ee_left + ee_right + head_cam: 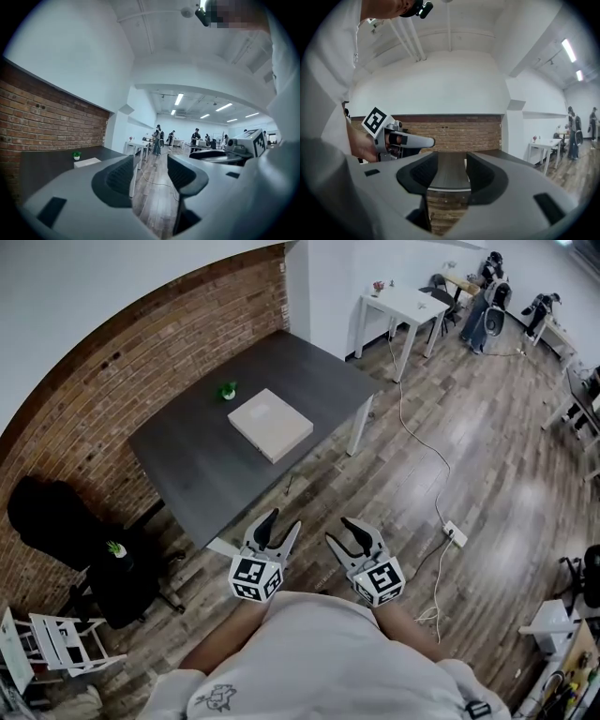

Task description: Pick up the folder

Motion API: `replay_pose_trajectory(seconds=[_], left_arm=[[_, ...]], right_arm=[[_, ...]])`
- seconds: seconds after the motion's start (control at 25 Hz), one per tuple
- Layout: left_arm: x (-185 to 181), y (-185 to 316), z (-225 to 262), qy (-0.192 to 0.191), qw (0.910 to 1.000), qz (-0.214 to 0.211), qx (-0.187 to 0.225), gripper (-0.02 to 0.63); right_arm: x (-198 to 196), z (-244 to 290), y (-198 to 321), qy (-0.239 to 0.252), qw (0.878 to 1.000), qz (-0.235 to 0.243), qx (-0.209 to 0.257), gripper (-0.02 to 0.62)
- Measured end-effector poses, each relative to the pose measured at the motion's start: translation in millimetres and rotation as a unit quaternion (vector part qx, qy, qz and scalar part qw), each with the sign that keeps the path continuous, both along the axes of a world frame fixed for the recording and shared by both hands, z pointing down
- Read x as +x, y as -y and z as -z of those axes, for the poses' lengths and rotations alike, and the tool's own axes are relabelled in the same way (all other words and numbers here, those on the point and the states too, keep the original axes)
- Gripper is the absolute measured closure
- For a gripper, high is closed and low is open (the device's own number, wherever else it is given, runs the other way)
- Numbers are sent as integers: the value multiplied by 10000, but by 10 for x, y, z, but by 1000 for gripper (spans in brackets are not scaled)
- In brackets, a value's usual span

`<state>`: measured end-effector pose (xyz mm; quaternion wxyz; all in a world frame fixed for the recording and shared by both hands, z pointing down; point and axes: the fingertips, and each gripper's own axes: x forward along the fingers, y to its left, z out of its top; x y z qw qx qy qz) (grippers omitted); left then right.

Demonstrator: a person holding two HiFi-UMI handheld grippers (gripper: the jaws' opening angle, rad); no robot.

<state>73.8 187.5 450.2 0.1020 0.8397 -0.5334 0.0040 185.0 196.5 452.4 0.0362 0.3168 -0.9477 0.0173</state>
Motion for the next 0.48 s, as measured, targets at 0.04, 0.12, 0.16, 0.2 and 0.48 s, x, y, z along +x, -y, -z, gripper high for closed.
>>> replay_pose_trajectory(seconds=[0.04, 0.12, 0.16, 0.2, 0.48], left_arm=[[59, 27, -14, 27, 10000, -34, -22, 377], [179, 76, -61, 41, 9999, -117, -75, 374], [240, 101, -96, 30, 9998, -170, -119, 374], [299, 127, -129, 18, 9996, -229, -166, 374], [675, 367, -156, -78, 9974, -686, -216, 371]], right_arm=[[39, -37, 6, 27, 10000, -8, -38, 399], [131, -93, 49, 58, 9999, -58, -113, 396], [183, -120, 76, 72, 9998, -98, -161, 396], [235, -146, 100, 87, 9996, -144, -209, 396], [571, -191, 242, 107, 9980, -536, -315, 396]])
